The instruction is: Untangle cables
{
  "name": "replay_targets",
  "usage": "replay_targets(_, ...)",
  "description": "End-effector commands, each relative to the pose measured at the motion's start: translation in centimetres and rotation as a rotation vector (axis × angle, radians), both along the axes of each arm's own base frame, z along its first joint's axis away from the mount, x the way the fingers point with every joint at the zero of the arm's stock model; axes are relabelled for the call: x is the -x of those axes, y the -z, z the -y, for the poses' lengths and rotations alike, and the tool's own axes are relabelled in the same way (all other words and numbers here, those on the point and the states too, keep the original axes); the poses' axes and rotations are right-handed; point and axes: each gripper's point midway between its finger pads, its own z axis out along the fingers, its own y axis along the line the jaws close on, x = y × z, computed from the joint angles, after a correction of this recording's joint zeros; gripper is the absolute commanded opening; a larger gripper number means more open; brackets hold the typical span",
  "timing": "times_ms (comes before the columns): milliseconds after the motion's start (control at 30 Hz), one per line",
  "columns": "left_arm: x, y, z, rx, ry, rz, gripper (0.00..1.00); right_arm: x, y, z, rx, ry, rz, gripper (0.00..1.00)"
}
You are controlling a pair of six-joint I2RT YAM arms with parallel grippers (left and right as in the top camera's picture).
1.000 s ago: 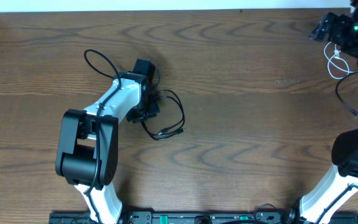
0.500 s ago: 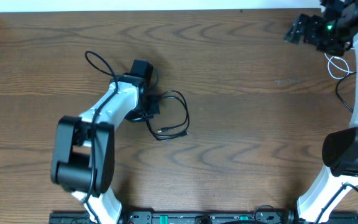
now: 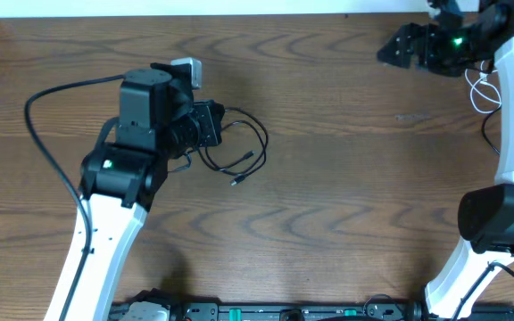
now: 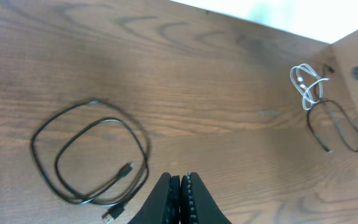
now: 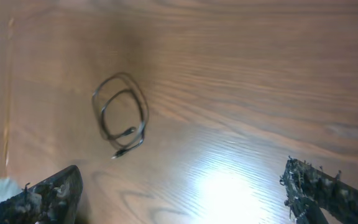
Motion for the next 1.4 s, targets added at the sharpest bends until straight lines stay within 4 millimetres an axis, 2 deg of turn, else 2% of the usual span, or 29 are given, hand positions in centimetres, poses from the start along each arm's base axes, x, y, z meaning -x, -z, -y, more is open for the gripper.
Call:
replay_targets(0,0.3,-1.1,0.3,0.027,0.009,0.029,0.07,1.2,0.1,-3.3,-0.046,-0.136,0.023,0.99)
replay_targets(100,0.0,-0.8,-0.3,0.004,-0.019,0.029,0.07,1.6,1.4,-4.6,-0.035,-0.173,0.003,0.99)
replay_targets(167,-0.1,0.8,-1.3,-0.048,-0.066,-0.024,0.07,1.7,2.1,-5.3,-0.034,-0.189,-0.006,0.99)
replay_targets(200,-0.1,2.0,-1.9,-0.076,-0.094,-0.064,0.08,1.7,2.5,-5.5,-0.025,-0.192,-0.010,0.99)
replay_targets(233,-0.1,3.1,-2.3,-0.091,-0.126,-0.109,0.13,1.7,3.0,-5.4,-0.011,-0.183,-0.018,0.99)
replay_targets(267,0.0,4.5,-2.9,-0.104,-0.171,-0.166,0.24,1.6,3.3,-5.2,0.005,-0.169,-0.028,0.99)
replay_targets(367,0.0,9.0,-4.6,-0.150,-0.318,-0.337,0.36,1.4,3.8,-4.5,0.044,-0.127,-0.050,0.99)
replay_targets(533,0.5,15.9,-4.9,-0.169,-0.458,-0.596,0.37,1.7,4.0,-4.3,0.056,-0.123,-0.064,0.99)
replay_targets(633,0.8,19.2,-4.4,-0.196,-0.507,-0.697,0.37,1.9,4.3,-4.0,0.074,-0.117,-0.079,0.99)
replay_targets(733,1.1,21.5,-4.4,-0.223,-0.565,-0.761,0.37,2.4,4.4,-3.9,0.077,-0.117,-0.101,0.99)
replay_targets(933,1.6,24.7,-5.1,-0.257,-0.671,-0.844,0.37,2.8,4.6,-3.8,0.087,-0.119,-0.117,0.99)
replay_targets(1167,1.5,26.3,-5.1,-0.266,-0.683,-0.867,0.37,2.8,4.7,-3.7,0.100,-0.117,-0.122,0.99)
replay_targets(1367,0.9,26.7,-4.9,-0.253,-0.681,-0.853,0.37,2.9,4.8,-3.7,0.102,-0.123,-0.121,0.99)
